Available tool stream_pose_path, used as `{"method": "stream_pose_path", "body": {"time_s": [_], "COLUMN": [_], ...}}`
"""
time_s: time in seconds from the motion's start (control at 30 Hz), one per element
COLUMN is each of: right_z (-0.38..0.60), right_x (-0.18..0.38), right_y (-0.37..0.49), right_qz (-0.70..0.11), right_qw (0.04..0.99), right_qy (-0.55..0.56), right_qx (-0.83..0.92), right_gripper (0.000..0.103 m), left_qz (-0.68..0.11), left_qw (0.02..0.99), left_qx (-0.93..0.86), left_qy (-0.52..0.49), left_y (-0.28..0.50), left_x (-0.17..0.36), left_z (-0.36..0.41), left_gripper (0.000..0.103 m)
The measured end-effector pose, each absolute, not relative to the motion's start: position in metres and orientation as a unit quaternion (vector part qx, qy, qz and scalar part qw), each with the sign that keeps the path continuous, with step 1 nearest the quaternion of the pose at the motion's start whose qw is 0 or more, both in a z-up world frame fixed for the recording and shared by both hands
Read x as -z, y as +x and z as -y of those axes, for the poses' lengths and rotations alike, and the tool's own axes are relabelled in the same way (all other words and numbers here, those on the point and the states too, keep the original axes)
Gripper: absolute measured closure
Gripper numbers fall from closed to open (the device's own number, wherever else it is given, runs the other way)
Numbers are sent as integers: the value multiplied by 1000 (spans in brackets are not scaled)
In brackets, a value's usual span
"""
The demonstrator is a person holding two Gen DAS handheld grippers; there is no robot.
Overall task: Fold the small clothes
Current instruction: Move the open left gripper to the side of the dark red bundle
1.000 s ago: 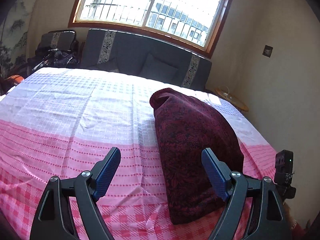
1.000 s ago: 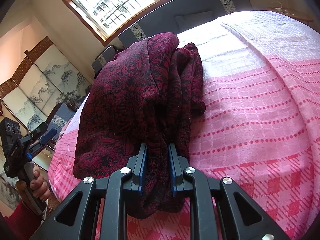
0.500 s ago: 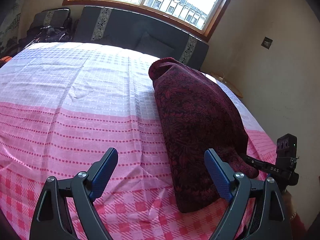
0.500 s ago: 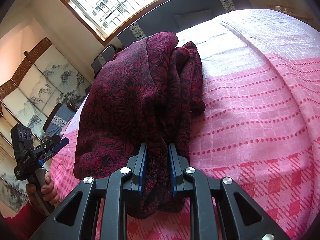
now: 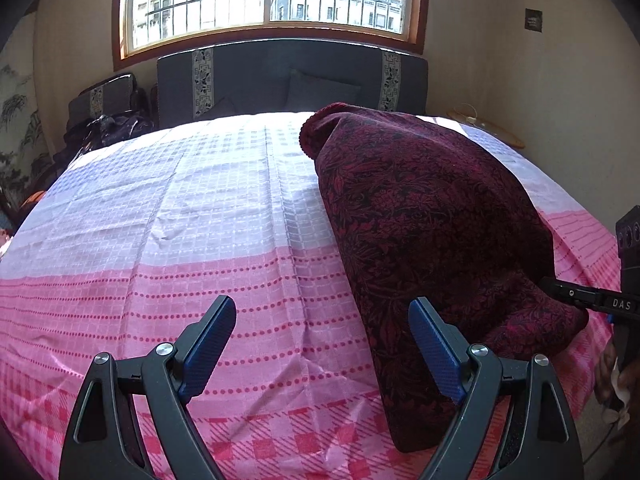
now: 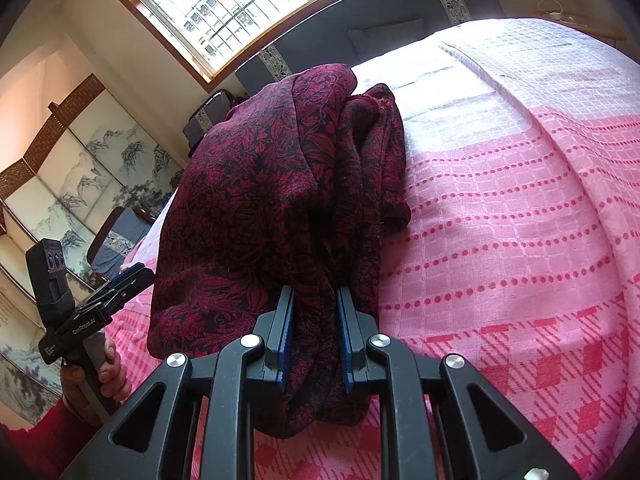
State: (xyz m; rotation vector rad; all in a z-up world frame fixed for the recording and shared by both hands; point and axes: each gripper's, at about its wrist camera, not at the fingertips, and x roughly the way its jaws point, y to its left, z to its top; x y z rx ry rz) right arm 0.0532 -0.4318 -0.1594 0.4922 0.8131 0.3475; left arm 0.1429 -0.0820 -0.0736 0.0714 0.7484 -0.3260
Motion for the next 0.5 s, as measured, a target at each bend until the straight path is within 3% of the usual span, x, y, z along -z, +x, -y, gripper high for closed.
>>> {"method": "stream_pose_path", "body": {"time_s": [0.5], "right_z": [432], "right_x": [160], "right_y": [53], "right_qz": [-388], "right_qw": [876], "right_qy": [235], "right_qx": [-165], "right_gripper": [87], "left_qz": [-361], "left_qw": [920], "left_qx": [143], "left_qy": [55], "left_y": [152], "left_x": [75], "left_z": [88], "left_gripper": [11]}}
